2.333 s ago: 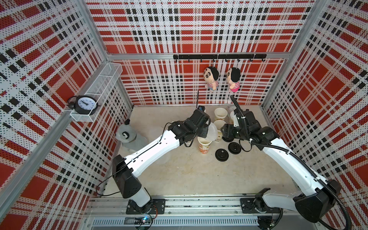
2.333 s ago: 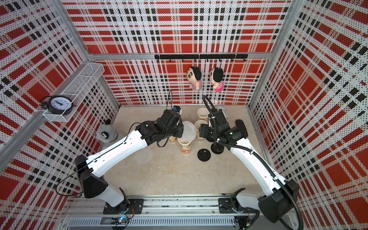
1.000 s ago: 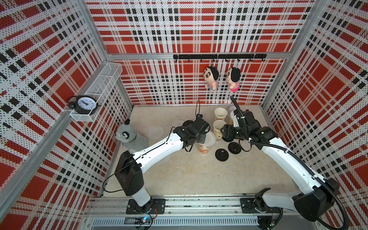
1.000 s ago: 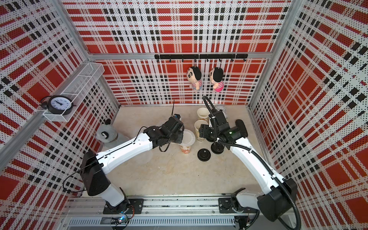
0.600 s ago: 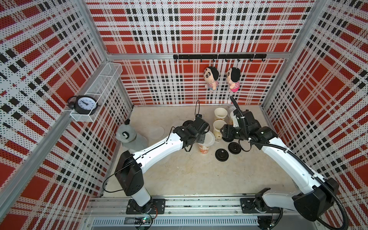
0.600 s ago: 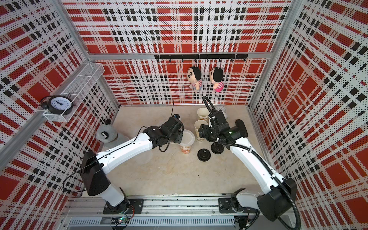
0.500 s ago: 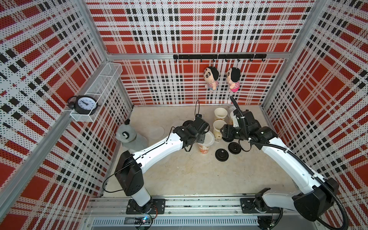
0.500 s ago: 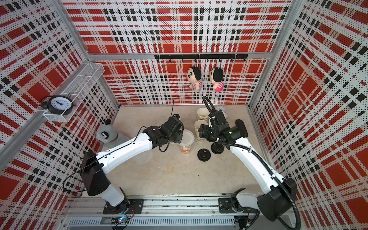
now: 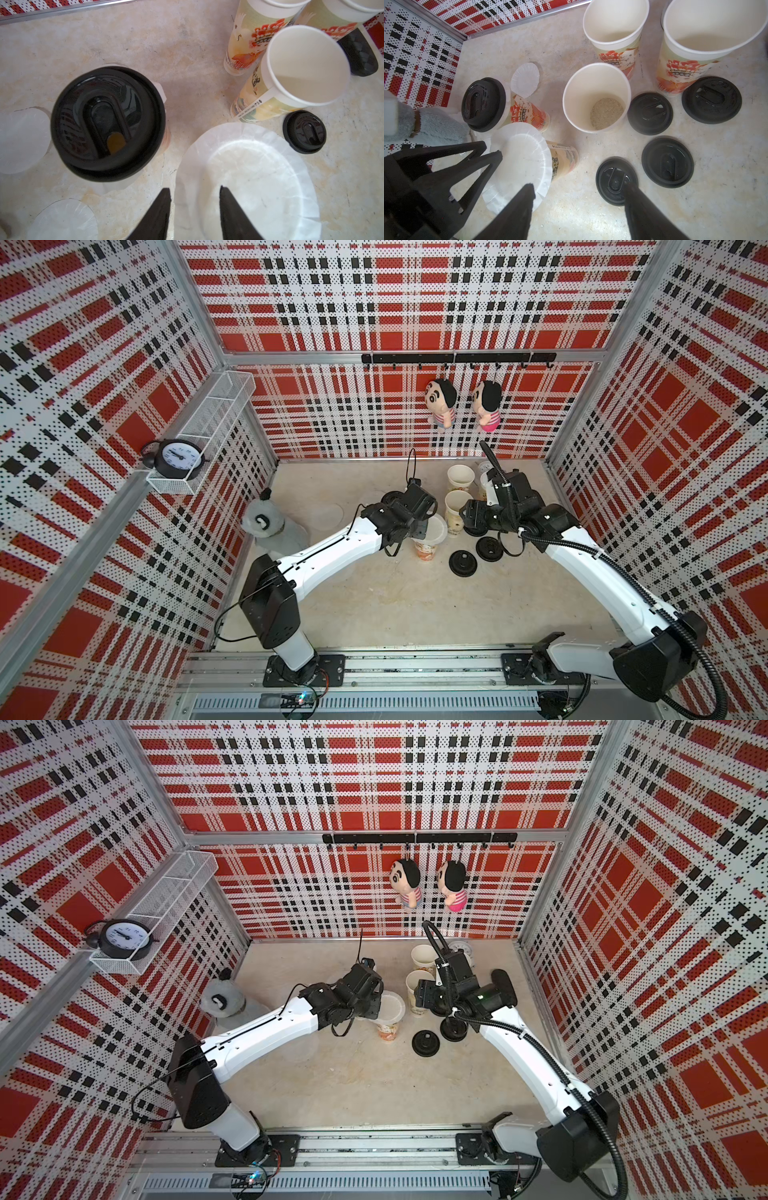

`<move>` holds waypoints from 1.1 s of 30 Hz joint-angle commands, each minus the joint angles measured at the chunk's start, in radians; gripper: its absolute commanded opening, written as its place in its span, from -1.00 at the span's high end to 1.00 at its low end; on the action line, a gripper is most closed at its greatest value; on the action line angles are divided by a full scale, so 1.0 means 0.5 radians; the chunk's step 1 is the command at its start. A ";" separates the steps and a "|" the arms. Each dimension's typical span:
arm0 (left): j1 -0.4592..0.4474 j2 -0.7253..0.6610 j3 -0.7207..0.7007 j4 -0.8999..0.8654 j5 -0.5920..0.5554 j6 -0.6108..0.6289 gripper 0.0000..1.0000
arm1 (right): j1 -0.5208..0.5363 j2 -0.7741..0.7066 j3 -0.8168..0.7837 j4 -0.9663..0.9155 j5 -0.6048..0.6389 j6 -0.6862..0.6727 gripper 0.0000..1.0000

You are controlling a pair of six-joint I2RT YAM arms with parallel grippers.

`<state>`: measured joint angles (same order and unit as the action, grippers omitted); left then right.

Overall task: Put the leak-proof paper on the milk tea cups
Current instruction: Place the leak-proof paper at the cup.

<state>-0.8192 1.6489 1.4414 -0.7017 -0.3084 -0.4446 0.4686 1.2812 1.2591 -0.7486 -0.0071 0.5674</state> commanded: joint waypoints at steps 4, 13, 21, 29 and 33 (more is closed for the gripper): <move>0.015 0.043 -0.038 0.080 0.076 0.012 0.13 | -0.018 0.003 -0.027 0.043 0.000 0.011 -0.43; 0.019 0.043 -0.048 0.093 0.072 0.009 0.14 | -0.019 0.006 -0.033 0.049 0.002 0.012 -0.43; 0.038 0.003 0.001 0.089 0.060 0.007 0.09 | -0.020 0.011 -0.035 0.046 0.013 0.019 -0.44; 0.058 -0.008 0.105 0.072 0.093 0.041 0.00 | -0.151 0.012 -0.043 -0.033 0.059 0.025 -0.60; 0.065 -0.027 0.126 0.072 0.124 0.052 -0.05 | -0.353 -0.005 -0.104 -0.069 0.042 -0.012 -0.68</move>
<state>-0.7956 1.6653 1.4757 -0.6731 -0.2649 -0.4362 0.3443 1.2812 1.2346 -0.7551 0.0036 0.5686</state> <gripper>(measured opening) 0.521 0.838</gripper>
